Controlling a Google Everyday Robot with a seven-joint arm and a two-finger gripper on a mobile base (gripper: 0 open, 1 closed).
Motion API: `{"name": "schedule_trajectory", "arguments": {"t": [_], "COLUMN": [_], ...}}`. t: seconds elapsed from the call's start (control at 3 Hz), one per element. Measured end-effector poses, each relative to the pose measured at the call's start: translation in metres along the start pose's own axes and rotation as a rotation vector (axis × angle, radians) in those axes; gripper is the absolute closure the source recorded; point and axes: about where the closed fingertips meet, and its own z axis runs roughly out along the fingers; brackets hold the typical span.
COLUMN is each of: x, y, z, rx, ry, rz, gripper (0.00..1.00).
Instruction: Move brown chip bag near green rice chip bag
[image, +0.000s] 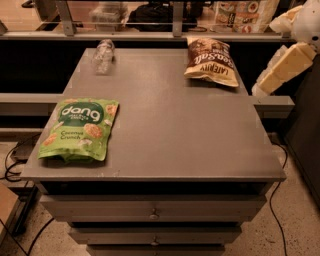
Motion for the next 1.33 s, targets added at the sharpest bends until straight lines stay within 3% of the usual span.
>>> {"name": "schedule_trajectory", "arguments": {"t": [0.33, 1.0, 1.33], "x": [0.000, -0.025, -0.025], "y": [0.000, -0.074, -0.117], "z": [0.000, 0.059, 0.107], "rx": [-0.001, 0.025, 0.059], "ry": [0.000, -0.194, -0.236], "rz": [0.000, 0.064, 0.138], "gripper": [0.00, 0.00, 0.00]}}
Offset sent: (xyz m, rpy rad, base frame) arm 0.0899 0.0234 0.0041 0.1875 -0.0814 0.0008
